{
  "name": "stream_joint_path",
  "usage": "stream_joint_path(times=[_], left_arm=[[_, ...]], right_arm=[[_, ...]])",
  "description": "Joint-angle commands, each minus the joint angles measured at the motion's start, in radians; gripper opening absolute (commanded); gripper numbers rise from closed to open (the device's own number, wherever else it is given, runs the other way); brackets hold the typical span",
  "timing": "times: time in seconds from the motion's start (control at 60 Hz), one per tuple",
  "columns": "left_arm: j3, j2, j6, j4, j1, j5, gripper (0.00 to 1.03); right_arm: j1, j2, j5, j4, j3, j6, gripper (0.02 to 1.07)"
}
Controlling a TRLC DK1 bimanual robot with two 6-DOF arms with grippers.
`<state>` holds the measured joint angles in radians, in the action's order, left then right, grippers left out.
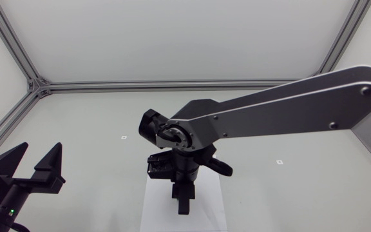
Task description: Pick up the orange 2x2 brick with the right arm and stack it on top of the green 2x2 brick in the center
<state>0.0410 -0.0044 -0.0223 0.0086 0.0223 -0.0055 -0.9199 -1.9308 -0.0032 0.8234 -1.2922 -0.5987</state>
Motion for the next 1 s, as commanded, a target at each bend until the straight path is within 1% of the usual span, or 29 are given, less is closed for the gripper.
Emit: stream_joint_path(times=[0.0,0.467,0.983], left_arm=[[-0.041,-0.008,0.013,-0.015,-0.002,0.004,0.99],[-0.041,-0.008,0.013,-0.013,-0.002,0.004,0.99],[-0.041,-0.008,0.013,-0.015,-0.002,0.004,0.99]], right_arm=[[-0.002,-0.071,-0.004,0.016,0.042,-0.016,0.07],[0.009,-0.056,-0.031,0.008,0.041,-0.061,0.07],[0.010,-0.059,-0.047,0.017,0.013,-0.052,0.07]])
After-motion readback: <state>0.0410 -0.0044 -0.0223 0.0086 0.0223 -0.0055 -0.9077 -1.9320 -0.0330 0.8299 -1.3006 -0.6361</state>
